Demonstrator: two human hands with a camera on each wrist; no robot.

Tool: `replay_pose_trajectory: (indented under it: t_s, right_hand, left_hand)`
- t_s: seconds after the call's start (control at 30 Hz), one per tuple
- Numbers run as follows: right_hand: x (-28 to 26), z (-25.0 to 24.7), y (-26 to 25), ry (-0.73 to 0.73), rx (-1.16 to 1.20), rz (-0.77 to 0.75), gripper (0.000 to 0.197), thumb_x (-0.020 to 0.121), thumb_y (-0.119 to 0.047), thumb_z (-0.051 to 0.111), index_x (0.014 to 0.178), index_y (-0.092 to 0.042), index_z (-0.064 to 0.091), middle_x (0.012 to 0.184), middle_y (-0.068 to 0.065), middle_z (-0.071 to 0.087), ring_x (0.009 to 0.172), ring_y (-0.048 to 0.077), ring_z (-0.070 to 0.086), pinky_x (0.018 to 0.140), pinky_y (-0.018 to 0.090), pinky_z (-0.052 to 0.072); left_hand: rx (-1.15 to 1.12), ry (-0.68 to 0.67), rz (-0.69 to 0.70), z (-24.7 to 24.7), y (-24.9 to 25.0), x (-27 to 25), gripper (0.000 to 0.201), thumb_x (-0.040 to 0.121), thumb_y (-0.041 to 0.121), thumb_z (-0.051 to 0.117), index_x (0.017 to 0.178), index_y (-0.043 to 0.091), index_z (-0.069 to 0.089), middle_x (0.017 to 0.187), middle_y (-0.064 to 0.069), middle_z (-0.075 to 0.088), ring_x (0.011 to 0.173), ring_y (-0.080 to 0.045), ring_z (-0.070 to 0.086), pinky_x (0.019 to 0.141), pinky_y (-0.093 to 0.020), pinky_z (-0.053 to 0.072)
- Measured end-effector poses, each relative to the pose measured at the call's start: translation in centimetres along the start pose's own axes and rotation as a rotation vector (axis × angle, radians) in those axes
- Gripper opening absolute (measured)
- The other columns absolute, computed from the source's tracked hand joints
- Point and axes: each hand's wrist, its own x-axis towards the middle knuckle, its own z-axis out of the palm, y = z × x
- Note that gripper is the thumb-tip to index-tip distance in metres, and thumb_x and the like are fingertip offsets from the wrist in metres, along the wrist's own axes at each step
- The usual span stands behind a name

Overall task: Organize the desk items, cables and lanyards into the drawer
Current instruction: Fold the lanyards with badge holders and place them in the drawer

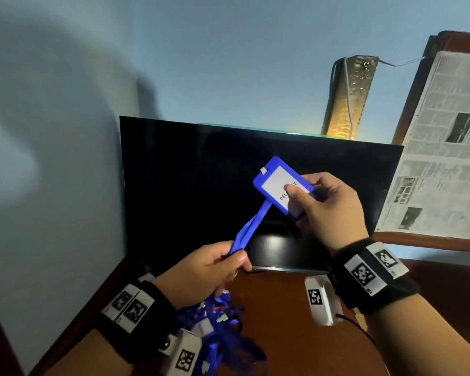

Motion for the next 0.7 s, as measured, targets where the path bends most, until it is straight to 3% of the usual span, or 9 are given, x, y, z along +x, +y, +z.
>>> replay_pose_trajectory:
  t_s: [0.07,0.1,0.17,0.23,0.33,0.43,0.53,0.6,0.7]
  right_hand:
    - [-0.7,0.0,2.0,-0.020,-0.221,-0.017,0.011,0.091,-0.018,0.077,0.101,-0.020,0.074,0.079,-0.006,0.072,0.063,-0.008,0.063,0.059,0.004,0.044]
    - [-1.2,0.3,3.1,-0.085,-0.316,0.007,0.017,0.091,-0.017,0.076,0.106,-0.024,0.075,0.084,-0.008,0.072,0.068,-0.011,0.062,0.063,0.001,0.042]
    - [-2.7,1.2,5.5,-0.294,-0.404,0.087,0.026,0.089,-0.016,0.073,0.113,-0.027,0.074,0.092,-0.002,0.075,0.075,-0.003,0.066,0.070,0.007,0.049]
    - [-4.8,2.4,7.2,-0.465,-0.413,0.131,0.025,0.089,-0.013,0.071,0.108,-0.029,0.074,0.086,-0.004,0.075,0.074,0.004,0.069,0.074,0.025,0.056]
    - [-8.0,3.5,7.9,-0.578,-0.389,0.073,0.021,0.089,-0.015,0.076,0.089,-0.033,0.066,0.077,-0.012,0.070,0.072,-0.007,0.064,0.066,0.015,0.047]
    - [-10.1,3.6,6.4,-0.701,-0.097,0.109,0.010,0.089,-0.011,0.079,0.094,-0.018,0.073,0.085,0.001,0.077,0.073,0.002,0.070,0.068,0.022,0.055]
    - [-10.4,2.8,4.4,-0.574,0.219,0.089,0.014,0.084,-0.006,0.079,0.096,-0.004,0.073,0.085,0.008,0.075,0.071,0.012,0.067,0.066,0.023,0.053]
    - [-10.0,2.2,3.7,-0.432,0.400,0.105,0.015,0.085,-0.005,0.074,0.098,0.001,0.069,0.081,0.016,0.069,0.061,0.017,0.059,0.059,0.025,0.051]
    - [-9.3,1.8,4.6,-0.204,0.498,0.191,0.014,0.088,-0.009,0.073,0.098,-0.003,0.066,0.082,0.018,0.068,0.059,0.021,0.058,0.053,0.029,0.049]
  left_hand:
    - [0.196,-0.022,0.036,-0.7,1.6,-0.9,0.027,0.109,0.035,0.050,0.096,0.023,0.071,0.065,0.011,0.055,0.059,-0.004,0.049,0.062,-0.020,0.041]
    - [0.328,-0.017,0.066,-1.2,2.5,-1.1,0.027,0.108,0.038,0.050,0.096,0.028,0.071,0.071,0.014,0.061,0.065,-0.002,0.055,0.066,-0.019,0.042]
    - [0.537,0.023,0.105,-2.2,4.4,-0.7,0.027,0.106,0.044,0.051,0.093,0.032,0.071,0.083,0.016,0.069,0.079,-0.002,0.064,0.073,-0.023,0.047]
    - [0.661,0.062,0.136,-3.2,5.6,0.2,0.029,0.103,0.048,0.055,0.087,0.029,0.069,0.082,0.012,0.069,0.078,-0.006,0.065,0.072,-0.027,0.049]
    - [0.740,0.102,0.124,-4.6,5.6,1.9,0.031,0.098,0.050,0.062,0.079,0.027,0.068,0.076,0.012,0.065,0.074,-0.004,0.062,0.068,-0.021,0.045]
    - [0.727,0.117,0.002,-5.5,3.2,3.4,0.031,0.099,0.051,0.061,0.079,0.028,0.068,0.074,0.014,0.066,0.070,-0.002,0.063,0.067,-0.024,0.046]
    - [0.606,0.077,-0.141,-5.5,-1.2,3.4,0.037,0.091,0.055,0.065,0.075,0.022,0.067,0.075,0.001,0.069,0.075,-0.011,0.067,0.070,-0.036,0.050]
    - [0.484,0.073,-0.186,-4.3,-3.7,2.1,0.039,0.084,0.056,0.059,0.068,0.020,0.060,0.072,-0.003,0.065,0.071,-0.012,0.061,0.071,-0.040,0.050]
    - [0.433,0.117,-0.207,-1.1,-5.7,-0.6,0.045,0.106,0.047,0.049,0.070,0.021,0.056,0.062,0.004,0.051,0.056,-0.009,0.045,0.065,-0.036,0.043]
